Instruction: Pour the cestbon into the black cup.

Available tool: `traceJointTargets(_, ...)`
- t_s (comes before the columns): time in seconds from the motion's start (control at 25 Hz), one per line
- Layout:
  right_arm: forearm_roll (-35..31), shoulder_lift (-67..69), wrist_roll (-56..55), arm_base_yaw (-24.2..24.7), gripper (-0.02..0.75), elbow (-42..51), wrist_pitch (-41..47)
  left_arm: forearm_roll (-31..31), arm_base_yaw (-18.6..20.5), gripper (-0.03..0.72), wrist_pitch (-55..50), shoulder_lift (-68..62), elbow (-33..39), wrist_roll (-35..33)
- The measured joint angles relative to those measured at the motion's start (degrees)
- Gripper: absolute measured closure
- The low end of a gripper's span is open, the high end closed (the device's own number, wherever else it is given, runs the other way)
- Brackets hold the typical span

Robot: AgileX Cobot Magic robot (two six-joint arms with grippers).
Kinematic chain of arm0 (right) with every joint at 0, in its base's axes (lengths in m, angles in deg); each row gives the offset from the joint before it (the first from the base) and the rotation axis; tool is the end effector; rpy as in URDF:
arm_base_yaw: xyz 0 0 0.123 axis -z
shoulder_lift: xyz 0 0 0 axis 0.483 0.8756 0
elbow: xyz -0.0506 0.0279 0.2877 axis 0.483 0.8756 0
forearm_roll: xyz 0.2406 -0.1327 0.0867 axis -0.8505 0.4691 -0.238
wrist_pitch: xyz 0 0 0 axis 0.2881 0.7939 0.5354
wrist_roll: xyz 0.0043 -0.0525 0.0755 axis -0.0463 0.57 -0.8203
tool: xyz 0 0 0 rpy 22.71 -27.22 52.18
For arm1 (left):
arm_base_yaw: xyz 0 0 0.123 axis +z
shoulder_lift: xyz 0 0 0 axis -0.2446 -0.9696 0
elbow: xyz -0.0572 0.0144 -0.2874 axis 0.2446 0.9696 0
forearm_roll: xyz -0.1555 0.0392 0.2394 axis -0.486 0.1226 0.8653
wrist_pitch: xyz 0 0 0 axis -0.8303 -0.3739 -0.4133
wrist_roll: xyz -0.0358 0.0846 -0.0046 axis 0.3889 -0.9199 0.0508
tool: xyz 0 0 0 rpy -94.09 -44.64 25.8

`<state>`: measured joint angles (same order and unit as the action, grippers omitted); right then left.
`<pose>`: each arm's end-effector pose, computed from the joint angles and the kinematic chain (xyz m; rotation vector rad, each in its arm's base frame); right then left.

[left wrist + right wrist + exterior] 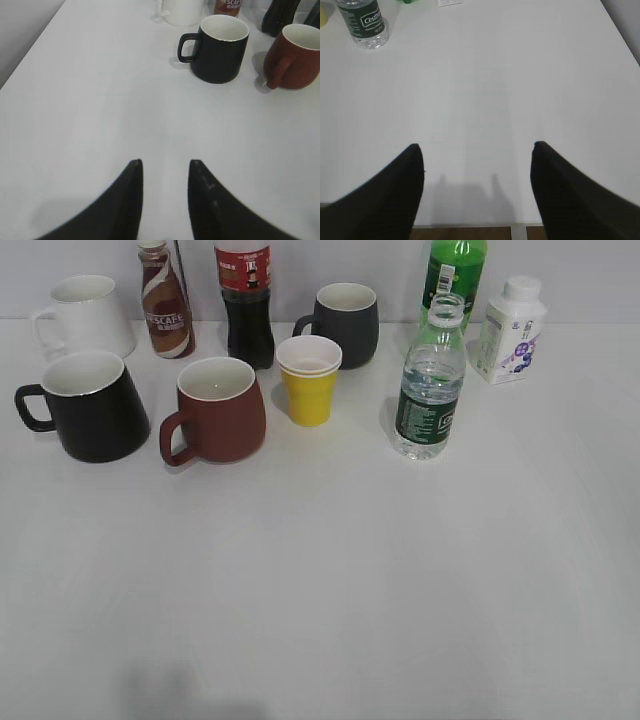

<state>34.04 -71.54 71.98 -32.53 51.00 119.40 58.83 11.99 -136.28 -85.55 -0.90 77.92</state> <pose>0.0190 0.0004 0.2976 -0.0338 2.0110 0.0474 0.0152 0.0040 0.3015 -0.1100 2.0169 -0.0466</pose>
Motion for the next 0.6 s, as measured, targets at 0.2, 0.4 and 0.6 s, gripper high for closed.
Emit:
traceJointTargets(0.2, 0.0, 0.0, 0.0, 0.0, 0.236, 0.0, 0.0, 0.0, 0.0, 0.451, 0.0, 0.0, 0.0, 0.0)
traceJointTargets(0.4, 0.0, 0.0, 0.0, 0.0, 0.237, 0.0, 0.0, 0.0, 0.0, 0.451, 0.0, 0.0, 0.0, 0.0)
traceJointTargets(0.6, 0.0, 0.0, 0.0, 0.0, 0.237, 0.0, 0.0, 0.0, 0.0, 0.451, 0.0, 0.0, 0.0, 0.0)
